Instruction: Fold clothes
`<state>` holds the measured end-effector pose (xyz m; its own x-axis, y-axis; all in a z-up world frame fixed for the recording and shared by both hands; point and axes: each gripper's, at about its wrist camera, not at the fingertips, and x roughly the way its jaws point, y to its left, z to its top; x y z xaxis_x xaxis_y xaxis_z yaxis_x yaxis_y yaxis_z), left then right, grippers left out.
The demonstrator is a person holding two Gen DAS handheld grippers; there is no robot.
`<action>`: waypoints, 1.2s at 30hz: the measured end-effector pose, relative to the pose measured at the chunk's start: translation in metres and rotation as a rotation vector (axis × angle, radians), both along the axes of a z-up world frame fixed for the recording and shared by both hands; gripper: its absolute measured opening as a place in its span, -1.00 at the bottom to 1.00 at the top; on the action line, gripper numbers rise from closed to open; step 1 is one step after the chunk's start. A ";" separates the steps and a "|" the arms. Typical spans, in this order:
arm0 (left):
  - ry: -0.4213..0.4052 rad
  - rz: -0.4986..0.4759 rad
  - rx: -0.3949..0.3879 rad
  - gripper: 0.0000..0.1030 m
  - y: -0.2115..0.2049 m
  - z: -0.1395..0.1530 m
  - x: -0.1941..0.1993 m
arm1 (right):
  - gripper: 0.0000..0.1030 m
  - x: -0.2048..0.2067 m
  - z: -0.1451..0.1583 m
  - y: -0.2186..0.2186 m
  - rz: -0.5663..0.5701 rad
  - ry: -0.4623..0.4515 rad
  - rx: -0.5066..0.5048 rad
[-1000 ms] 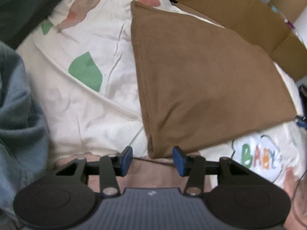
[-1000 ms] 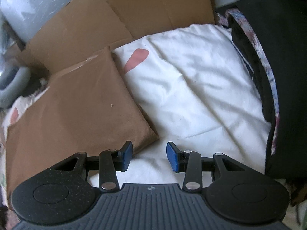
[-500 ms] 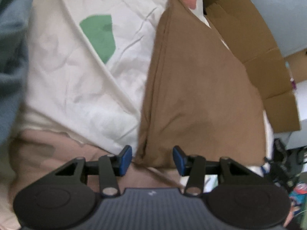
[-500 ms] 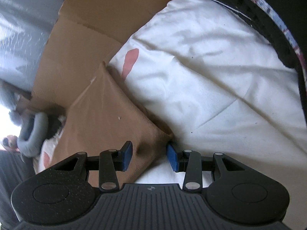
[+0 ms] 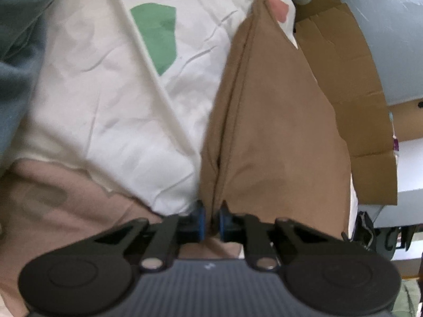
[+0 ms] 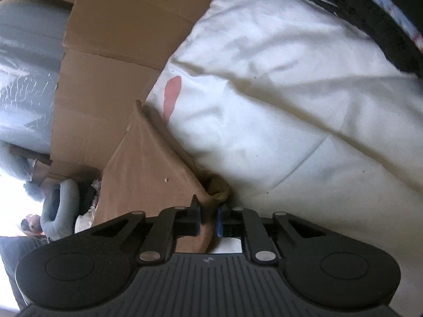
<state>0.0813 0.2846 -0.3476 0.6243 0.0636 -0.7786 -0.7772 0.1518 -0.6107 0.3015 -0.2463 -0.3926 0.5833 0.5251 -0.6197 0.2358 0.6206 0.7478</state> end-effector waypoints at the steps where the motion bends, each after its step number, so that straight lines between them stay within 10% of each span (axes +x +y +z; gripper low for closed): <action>1: 0.003 0.001 0.004 -0.86 0.000 0.001 -0.001 | -0.90 0.000 0.002 0.000 0.001 -0.004 -0.005; 36: 0.186 -0.146 -0.001 -0.89 0.022 0.057 -0.028 | -0.95 -0.089 0.061 -0.002 0.025 0.102 -0.047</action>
<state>0.0532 0.3071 -0.2910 0.4726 -0.0175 -0.8811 -0.8460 0.2708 -0.4592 0.2129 -0.2483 -0.3320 0.5033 0.5074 -0.6994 0.2929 0.6613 0.6905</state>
